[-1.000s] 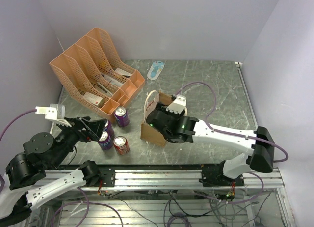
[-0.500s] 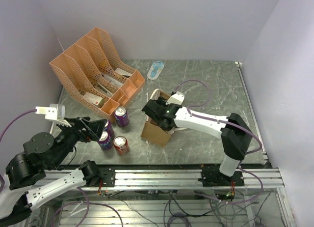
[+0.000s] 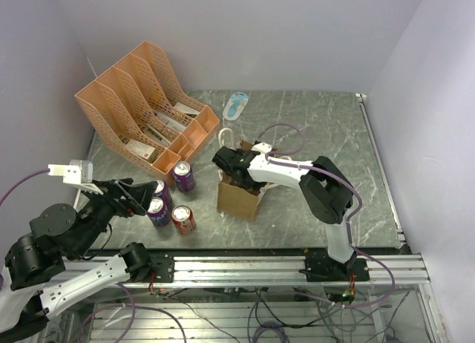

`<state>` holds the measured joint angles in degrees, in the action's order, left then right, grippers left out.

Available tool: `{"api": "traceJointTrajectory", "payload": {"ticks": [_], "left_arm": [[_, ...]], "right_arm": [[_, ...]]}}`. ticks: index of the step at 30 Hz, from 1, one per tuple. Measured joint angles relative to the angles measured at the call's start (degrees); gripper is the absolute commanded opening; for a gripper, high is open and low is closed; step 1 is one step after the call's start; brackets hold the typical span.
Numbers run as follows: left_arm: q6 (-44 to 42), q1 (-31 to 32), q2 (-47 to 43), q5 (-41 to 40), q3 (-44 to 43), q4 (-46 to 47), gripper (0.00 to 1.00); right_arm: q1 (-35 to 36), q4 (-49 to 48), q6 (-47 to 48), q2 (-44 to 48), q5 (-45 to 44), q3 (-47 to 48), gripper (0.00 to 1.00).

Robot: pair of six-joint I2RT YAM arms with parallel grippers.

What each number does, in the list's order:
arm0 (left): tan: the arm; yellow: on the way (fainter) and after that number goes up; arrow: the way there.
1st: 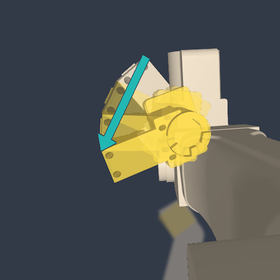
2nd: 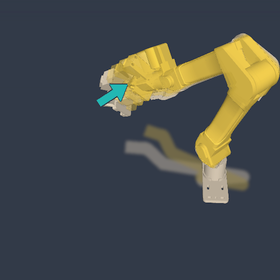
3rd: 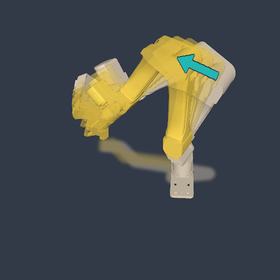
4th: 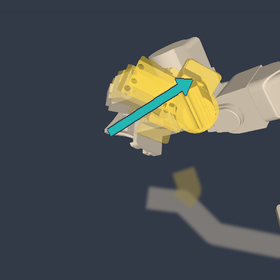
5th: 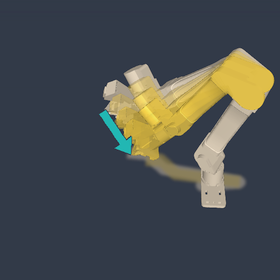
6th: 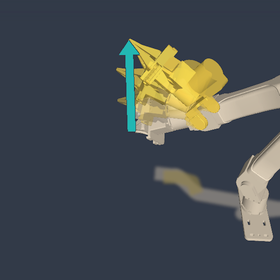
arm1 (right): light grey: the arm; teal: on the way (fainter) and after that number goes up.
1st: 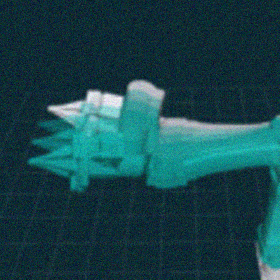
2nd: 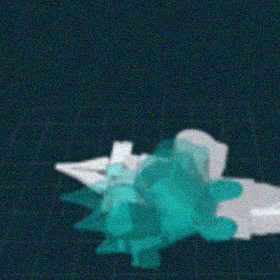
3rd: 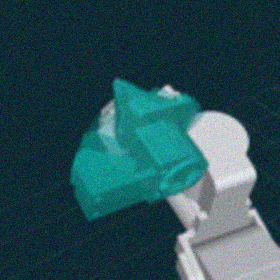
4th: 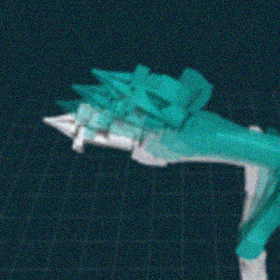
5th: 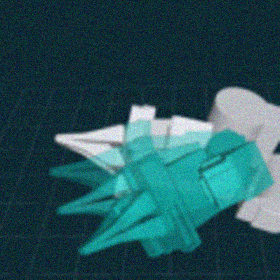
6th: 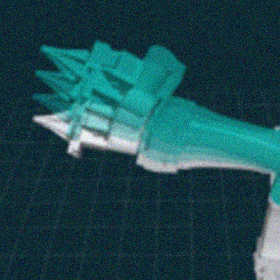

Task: Take the beverage out of the canvas bag

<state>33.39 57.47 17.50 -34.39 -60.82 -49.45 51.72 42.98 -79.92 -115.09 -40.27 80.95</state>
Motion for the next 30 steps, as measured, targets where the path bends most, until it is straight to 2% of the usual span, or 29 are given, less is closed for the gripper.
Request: {"api": "traceJointTrajectory", "payload": {"ticks": [4, 7, 10, 13, 19, 23, 30], "left_arm": [[0.1, 0.0, -0.6, -0.1, -0.1, -0.2, 0.99], [0.2, 0.0, -0.6, -0.1, -0.2, -0.2, 0.99], [0.2, 0.0, -0.6, -0.1, -0.2, -0.2, 0.99], [0.4, 0.0, -0.6, -0.1, -0.2, -0.2, 0.99], [0.8, 0.0, -0.6, -0.1, -0.2, -0.2, 0.99], [1.0, 0.0, -0.6, 0.0, -0.2, -0.2, 0.99], [1.2, 0.0, -0.6, 0.0, -0.2, -0.2, 0.99]], "right_arm": [[-0.8, -2.5, 0.8, -1.9, 2.3, -0.8, 0.83], [-0.9, -2.8, 1.5, -1.9, 2.4, -0.9, 0.72], [-1.0, -2.6, 1.9, -1.9, 2.5, -0.9, 0.54], [-1.0, -2.9, 2.6, -1.6, 2.5, -1.3, 0.32], [-1.6, -8.9, 5.8, 3.6, 5.4, -7.8, 0.07], [-1.8, -14.3, 10.6, 10.3, 7.9, -14.7, 0.0], [-1.9, -24.6, 22.0, 20.3, 10.1, -19.8, 0.0]]}}
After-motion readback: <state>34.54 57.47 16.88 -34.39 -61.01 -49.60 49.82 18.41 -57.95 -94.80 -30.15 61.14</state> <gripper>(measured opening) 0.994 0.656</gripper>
